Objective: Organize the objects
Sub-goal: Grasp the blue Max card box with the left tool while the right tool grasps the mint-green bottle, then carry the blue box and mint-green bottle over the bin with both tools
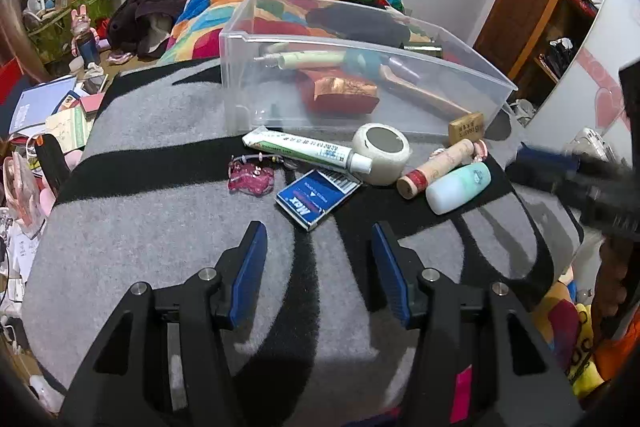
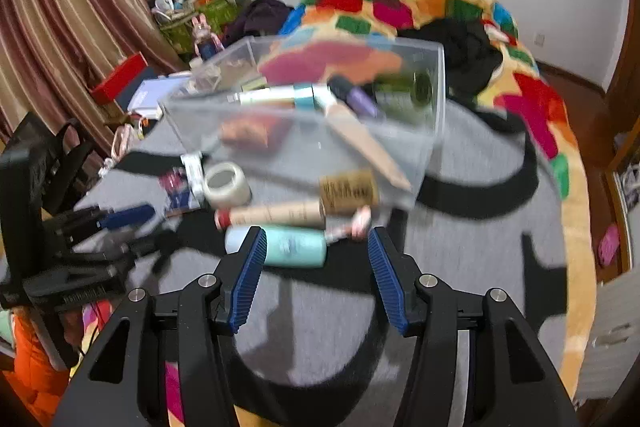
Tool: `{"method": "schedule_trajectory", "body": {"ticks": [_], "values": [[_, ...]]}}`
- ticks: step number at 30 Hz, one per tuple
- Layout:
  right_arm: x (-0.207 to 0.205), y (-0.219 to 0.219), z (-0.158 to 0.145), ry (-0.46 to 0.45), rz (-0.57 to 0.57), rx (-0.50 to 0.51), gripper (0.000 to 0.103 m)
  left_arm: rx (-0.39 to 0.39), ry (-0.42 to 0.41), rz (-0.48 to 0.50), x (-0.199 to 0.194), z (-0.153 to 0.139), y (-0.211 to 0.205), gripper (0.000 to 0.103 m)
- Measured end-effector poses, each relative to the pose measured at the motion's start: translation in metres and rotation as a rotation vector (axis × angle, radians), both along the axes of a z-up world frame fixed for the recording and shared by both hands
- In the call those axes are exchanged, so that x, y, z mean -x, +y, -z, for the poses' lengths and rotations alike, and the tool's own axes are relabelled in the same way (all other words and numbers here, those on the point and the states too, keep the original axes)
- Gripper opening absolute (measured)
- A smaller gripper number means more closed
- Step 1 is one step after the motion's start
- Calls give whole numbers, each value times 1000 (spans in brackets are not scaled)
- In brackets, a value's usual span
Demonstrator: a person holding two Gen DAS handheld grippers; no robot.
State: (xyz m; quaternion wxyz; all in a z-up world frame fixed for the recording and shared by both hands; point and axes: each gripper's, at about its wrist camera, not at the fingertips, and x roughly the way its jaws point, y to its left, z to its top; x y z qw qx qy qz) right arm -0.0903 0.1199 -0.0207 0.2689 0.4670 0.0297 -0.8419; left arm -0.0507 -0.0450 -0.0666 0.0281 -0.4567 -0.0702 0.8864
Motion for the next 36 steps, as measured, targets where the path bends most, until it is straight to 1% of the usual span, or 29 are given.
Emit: {"method": "schedule_trajectory", "body": {"ticks": [4,6,7,9,12,14,16,18,21,24,29,32,34,35,36], "values": [[-5,1,15,-52,-8,0,49,42,-12,18,11,2,5,56],[-6,-2,18,-59,-13,-3,50,75,-23,39,18,4,8,63],[-7,-4,18,-57,-14,-5,52,93,-28,50,21,4,9,64],[-8,-9,18,-53,-22,1,64,119,-35,63,28,6,10,66],[-9,-19,19,-36,-31,-16,73,130,-37,79,35,6,10,66],[-10,-26,20,-25,-29,-30,76,137,-31,74,38,6,10,66],[-9,-33,21,-28,-36,-34,76,131,-27,65,39,7,8,63],[-7,-39,23,-25,-27,-45,78,126,-17,67,37,6,8,50],[-7,-47,25,-16,-9,-56,85,119,-6,67,32,5,8,39],[-7,-54,26,2,4,-82,86,120,2,62,24,3,8,33],[-8,-56,29,37,27,-111,86,108,14,28,10,2,7,30],[-10,-55,29,55,32,-115,83,81,21,13,2,2,5,29],[-11,-53,28,67,40,-121,74,64,24,4,-3,2,3,28],[-11,-52,28,69,41,-119,71,51,26,0,-5,1,2,28],[-11,-50,27,65,39,-108,71,41,27,-4,-8,0,1,28]]}}
